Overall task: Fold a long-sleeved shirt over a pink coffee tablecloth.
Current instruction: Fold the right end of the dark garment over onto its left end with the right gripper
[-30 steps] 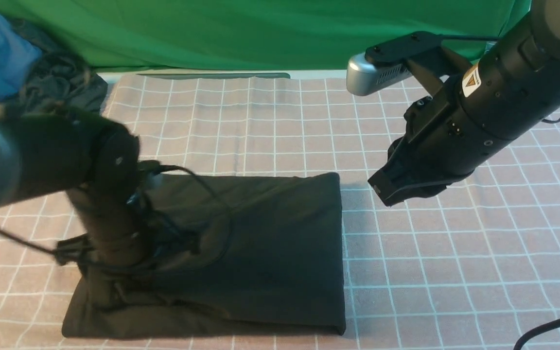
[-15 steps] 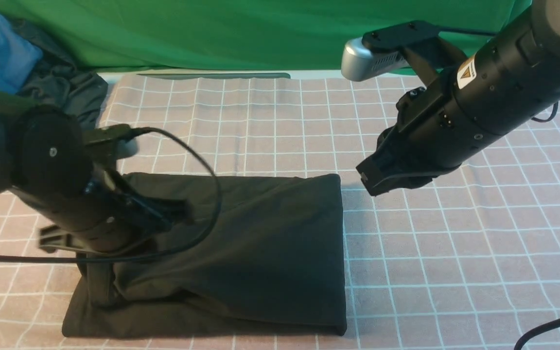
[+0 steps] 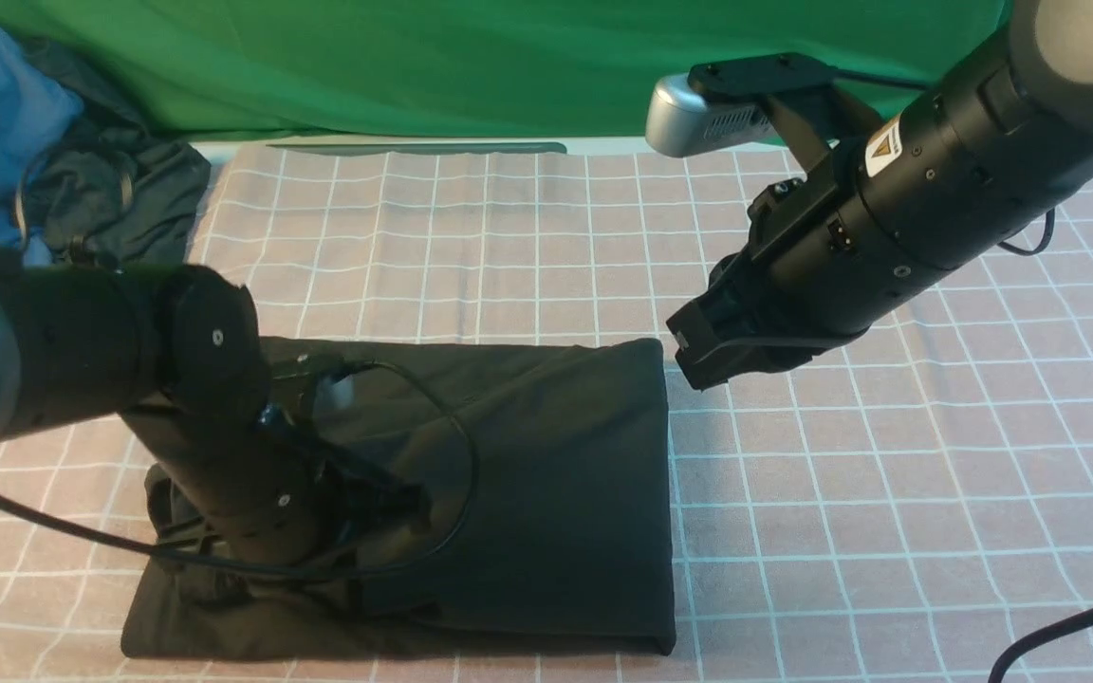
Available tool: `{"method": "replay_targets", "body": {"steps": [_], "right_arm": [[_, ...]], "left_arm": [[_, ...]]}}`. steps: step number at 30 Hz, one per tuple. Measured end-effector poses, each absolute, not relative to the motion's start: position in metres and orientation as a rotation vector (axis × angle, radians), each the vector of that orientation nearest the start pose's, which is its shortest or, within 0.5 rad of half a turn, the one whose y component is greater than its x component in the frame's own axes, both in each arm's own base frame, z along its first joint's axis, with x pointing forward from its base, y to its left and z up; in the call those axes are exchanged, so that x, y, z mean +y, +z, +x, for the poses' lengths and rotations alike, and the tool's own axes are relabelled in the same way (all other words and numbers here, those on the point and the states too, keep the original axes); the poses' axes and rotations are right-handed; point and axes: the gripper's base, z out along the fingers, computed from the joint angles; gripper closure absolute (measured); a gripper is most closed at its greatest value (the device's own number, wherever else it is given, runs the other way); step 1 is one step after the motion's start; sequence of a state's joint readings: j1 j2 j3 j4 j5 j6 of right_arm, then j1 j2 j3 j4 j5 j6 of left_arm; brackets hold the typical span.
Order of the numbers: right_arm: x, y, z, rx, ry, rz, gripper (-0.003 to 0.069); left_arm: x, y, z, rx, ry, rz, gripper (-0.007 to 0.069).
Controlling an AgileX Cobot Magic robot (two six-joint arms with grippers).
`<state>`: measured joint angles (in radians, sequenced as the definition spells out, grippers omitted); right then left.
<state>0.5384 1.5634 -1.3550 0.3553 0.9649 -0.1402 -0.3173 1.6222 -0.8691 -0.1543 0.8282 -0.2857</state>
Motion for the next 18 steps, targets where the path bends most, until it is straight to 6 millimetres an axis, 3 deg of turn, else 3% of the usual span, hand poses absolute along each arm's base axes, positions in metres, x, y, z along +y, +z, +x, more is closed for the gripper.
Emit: {"method": "replay_targets", "body": {"steps": [3, 10, 18], "right_arm": [[0.192, 0.321, 0.271, 2.571, 0.580, -0.742, 0.0622], [0.192, 0.321, 0.271, 2.567, 0.579, -0.750, 0.0622], [0.192, 0.321, 0.271, 2.565, 0.579, -0.753, 0.0622]], "left_arm": [[-0.092, 0.180, 0.254, 3.076, -0.184, -0.105, 0.0611], [-0.080, 0.224, 0.244, 2.901, -0.130, -0.127, 0.0611], [-0.025, 0.243, 0.254, 2.797, -0.035, -0.521, 0.0611]]}}
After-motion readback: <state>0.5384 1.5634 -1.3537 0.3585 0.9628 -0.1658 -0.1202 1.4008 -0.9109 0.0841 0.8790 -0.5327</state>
